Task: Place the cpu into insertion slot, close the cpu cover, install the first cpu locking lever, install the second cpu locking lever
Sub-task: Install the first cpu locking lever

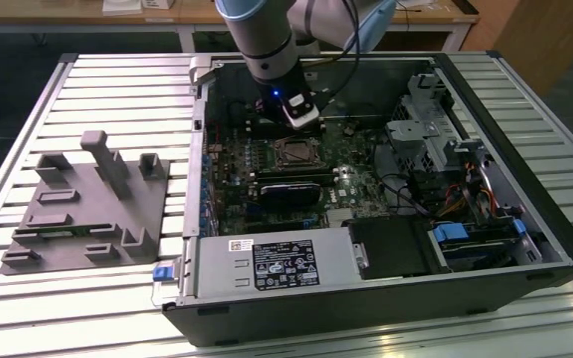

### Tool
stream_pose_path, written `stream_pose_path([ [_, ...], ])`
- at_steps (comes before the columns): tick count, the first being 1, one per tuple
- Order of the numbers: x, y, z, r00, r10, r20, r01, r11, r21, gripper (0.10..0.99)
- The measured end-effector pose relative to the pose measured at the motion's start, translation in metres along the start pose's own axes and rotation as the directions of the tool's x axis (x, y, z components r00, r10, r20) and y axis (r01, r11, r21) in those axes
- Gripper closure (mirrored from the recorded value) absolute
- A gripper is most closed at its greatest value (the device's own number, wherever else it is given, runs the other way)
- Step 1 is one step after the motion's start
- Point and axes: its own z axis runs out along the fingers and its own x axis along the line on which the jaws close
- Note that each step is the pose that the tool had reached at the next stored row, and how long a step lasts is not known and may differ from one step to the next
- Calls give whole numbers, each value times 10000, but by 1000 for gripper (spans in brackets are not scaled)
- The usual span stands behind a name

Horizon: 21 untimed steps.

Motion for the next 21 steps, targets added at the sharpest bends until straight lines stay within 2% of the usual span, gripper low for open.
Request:
stream_pose_path([
  [3, 5, 11, 8, 9999, 143, 35, -143, 9999, 40, 980],
  [10, 14, 13, 31, 9962, 845, 220, -850, 9961, 238, 980],
  [21, 33, 61, 60, 9917, 1240, 331, -1251, 9916, 340, 980],
])
